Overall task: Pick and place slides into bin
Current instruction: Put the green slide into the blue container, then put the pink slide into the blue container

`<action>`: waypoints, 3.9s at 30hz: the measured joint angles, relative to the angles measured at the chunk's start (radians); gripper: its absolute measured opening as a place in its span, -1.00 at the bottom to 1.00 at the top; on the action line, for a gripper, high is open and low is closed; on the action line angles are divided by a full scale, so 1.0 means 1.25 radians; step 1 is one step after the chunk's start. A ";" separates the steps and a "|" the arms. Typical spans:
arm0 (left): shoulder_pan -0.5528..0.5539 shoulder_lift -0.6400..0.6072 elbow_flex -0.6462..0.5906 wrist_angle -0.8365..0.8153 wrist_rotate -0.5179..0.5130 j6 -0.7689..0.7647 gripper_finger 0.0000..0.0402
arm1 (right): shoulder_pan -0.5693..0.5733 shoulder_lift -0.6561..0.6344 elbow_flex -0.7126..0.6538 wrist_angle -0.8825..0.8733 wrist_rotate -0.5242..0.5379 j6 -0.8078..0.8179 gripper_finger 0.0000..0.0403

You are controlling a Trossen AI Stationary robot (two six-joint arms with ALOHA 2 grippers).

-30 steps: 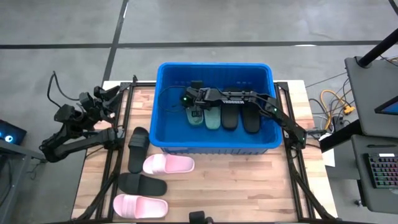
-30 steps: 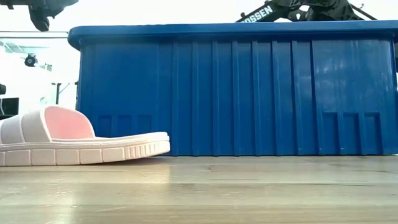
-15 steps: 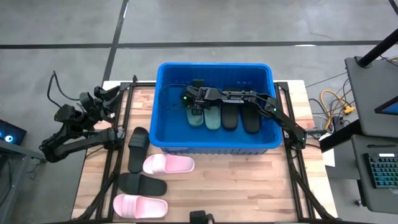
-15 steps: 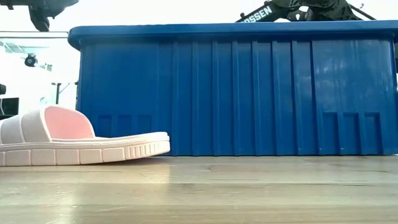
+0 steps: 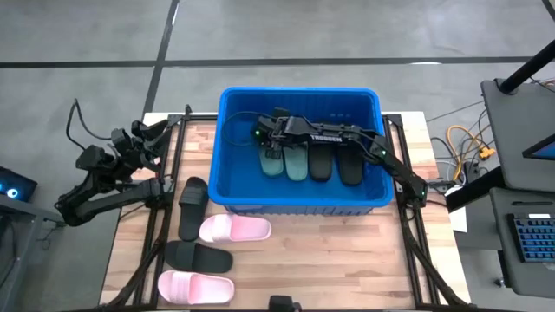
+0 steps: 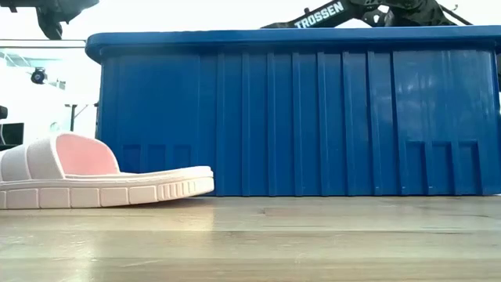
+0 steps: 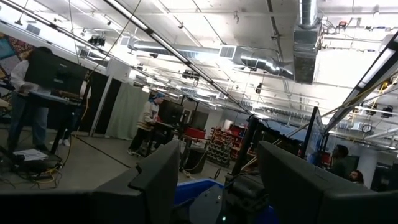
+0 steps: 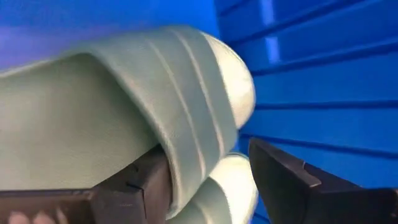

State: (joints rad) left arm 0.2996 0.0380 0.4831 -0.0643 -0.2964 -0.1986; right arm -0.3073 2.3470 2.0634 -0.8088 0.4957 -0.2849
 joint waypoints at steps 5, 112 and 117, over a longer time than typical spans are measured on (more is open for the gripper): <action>0.000 0.000 0.000 -0.005 0.000 0.000 0.00 | -0.002 -0.001 0.008 -0.004 -0.060 -0.002 -0.03; -0.001 0.373 0.230 0.149 0.503 -0.474 0.00 | 0.178 -1.143 -0.960 0.822 -0.543 0.458 -0.67; -0.001 0.395 0.344 -0.147 0.503 -0.508 0.00 | 0.178 -1.142 -0.960 0.818 -0.543 0.453 -0.67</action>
State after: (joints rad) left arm 0.2985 0.5312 0.9129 -0.2486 0.3328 -0.8332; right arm -0.0853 0.9195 0.8631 0.2136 -0.1825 0.2810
